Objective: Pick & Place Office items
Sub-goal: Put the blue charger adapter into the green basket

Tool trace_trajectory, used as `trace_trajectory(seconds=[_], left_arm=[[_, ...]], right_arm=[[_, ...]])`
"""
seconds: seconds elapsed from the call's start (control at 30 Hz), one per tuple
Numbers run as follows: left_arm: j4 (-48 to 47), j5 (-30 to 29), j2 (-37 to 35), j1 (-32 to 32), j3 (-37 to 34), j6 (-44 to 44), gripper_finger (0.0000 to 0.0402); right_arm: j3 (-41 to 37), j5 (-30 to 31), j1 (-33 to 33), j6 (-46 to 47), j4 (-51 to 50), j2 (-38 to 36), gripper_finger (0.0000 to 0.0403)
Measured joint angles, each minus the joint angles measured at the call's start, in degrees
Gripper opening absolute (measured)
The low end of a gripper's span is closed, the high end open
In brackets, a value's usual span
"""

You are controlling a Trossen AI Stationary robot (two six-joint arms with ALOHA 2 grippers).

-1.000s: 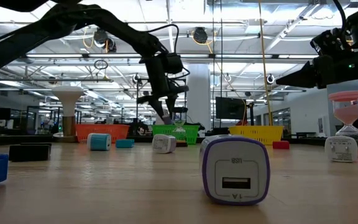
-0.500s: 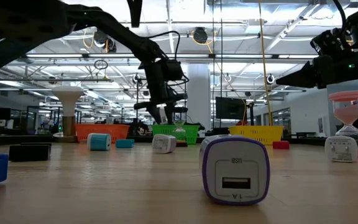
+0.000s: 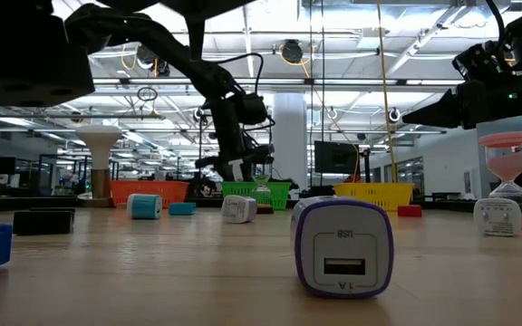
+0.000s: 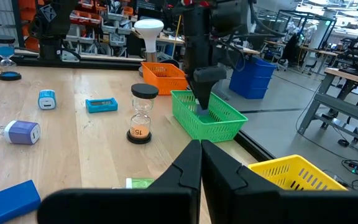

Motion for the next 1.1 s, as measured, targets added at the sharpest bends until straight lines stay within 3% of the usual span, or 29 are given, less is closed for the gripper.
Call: trace_trajectory(seconds=[0.27, 0.63, 1.1], left_arm=[[0.2, 0.0, 0.0, -0.2, 0.0, -0.1, 0.0185], [0.2, 0.0, 0.0, -0.3, 0.0, 0.8, 0.0136], [0.2, -3.0, 0.0, -0.3, 0.0, 10.2, 0.0133]], right_arm=[[0.0, 0.0, 0.0, 0.0, 0.0, 0.0, 0.0], [0.0, 0.0, 0.0, 0.0, 0.0, 0.0, 0.0], [0.0, 0.0, 0.0, 0.0, 0.0, 0.0, 0.0]])
